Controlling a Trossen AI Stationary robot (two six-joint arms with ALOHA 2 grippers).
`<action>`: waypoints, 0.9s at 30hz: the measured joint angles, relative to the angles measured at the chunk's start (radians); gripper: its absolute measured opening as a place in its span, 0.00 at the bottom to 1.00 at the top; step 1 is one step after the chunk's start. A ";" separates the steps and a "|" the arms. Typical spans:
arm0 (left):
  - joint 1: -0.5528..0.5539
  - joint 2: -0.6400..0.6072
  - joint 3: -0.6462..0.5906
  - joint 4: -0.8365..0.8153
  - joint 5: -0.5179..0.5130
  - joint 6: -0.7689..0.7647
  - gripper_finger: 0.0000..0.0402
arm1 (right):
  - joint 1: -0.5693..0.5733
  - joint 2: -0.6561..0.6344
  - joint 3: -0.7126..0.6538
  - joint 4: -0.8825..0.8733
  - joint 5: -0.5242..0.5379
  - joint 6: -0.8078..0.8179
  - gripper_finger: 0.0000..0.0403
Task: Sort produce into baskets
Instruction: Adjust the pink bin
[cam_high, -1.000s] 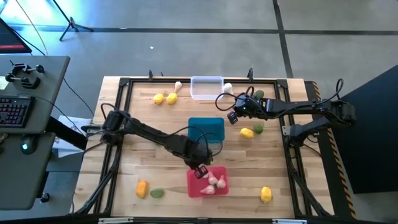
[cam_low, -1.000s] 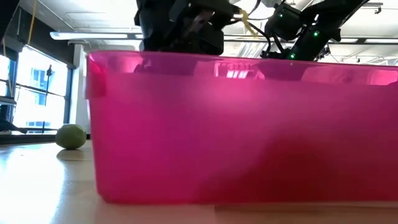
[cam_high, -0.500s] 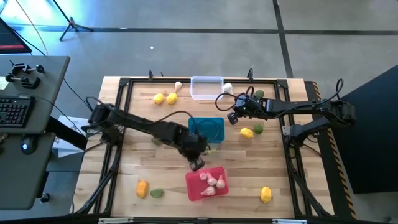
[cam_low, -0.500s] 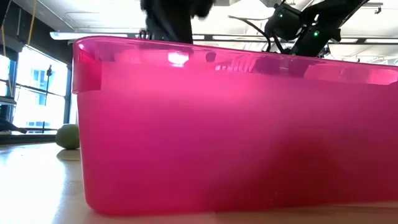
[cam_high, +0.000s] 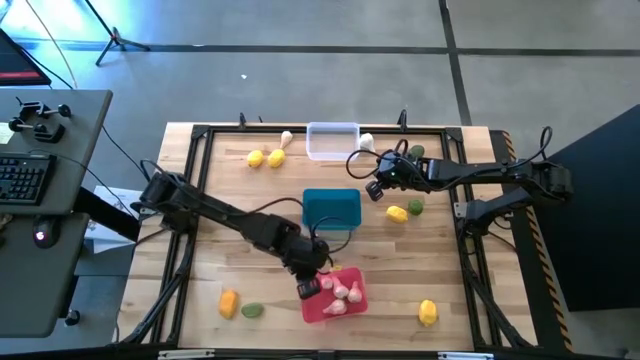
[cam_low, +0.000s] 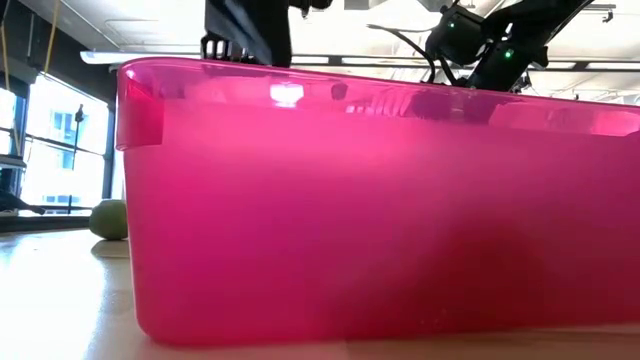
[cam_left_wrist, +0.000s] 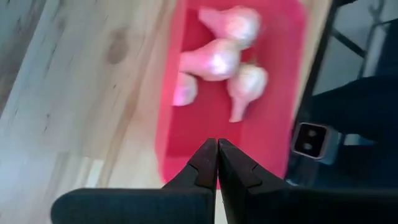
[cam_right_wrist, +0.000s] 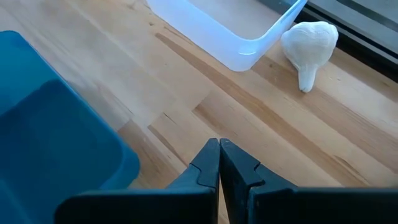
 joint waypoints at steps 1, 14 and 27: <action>0.000 0.001 -0.006 0.000 -0.001 0.001 0.00 | 0.000 0.000 0.000 0.000 0.003 -0.002 0.00; -0.047 0.003 -0.068 0.045 -0.026 -0.019 0.00 | -0.002 0.000 0.000 0.000 0.011 -0.009 0.00; -0.036 0.060 -0.067 0.040 -0.056 -0.021 0.00 | -0.002 0.000 0.000 0.000 0.018 -0.009 0.00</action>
